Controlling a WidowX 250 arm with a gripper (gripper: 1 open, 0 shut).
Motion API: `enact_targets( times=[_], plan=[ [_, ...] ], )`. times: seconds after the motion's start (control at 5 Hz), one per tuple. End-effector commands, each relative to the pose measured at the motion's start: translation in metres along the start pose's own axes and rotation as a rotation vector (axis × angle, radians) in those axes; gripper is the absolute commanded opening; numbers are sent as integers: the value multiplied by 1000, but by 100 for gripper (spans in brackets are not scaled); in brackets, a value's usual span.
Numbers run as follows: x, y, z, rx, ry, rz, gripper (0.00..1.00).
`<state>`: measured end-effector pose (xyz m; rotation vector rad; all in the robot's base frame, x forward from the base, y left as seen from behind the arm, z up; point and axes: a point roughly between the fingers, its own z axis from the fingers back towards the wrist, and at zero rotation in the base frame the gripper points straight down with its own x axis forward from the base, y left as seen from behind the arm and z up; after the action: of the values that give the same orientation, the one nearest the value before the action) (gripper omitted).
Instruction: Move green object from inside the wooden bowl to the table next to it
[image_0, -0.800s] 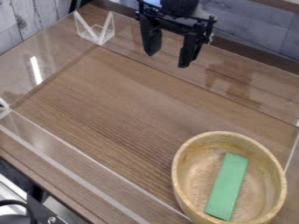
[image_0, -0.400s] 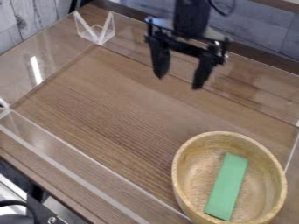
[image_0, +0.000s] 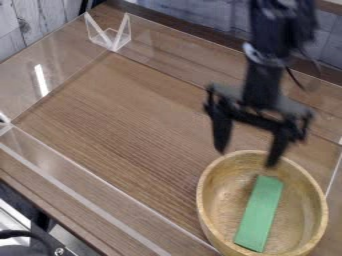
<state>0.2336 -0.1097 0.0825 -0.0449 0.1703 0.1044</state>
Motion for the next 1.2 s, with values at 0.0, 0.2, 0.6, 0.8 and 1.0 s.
enact_targets(
  times=[0.0, 0.2, 0.6, 0.8, 1.0],
  plan=[
    [-8, -20, 7, -59, -75, 22, 100],
    [-13, -24, -2, -85, -96, 56, 100],
    [-18, -29, -24, -115, -164, 99, 100],
    [-8, -23, -10, -119, -198, 123, 100],
    [3, -18, 0, -125, -222, 140, 100]
  ],
)
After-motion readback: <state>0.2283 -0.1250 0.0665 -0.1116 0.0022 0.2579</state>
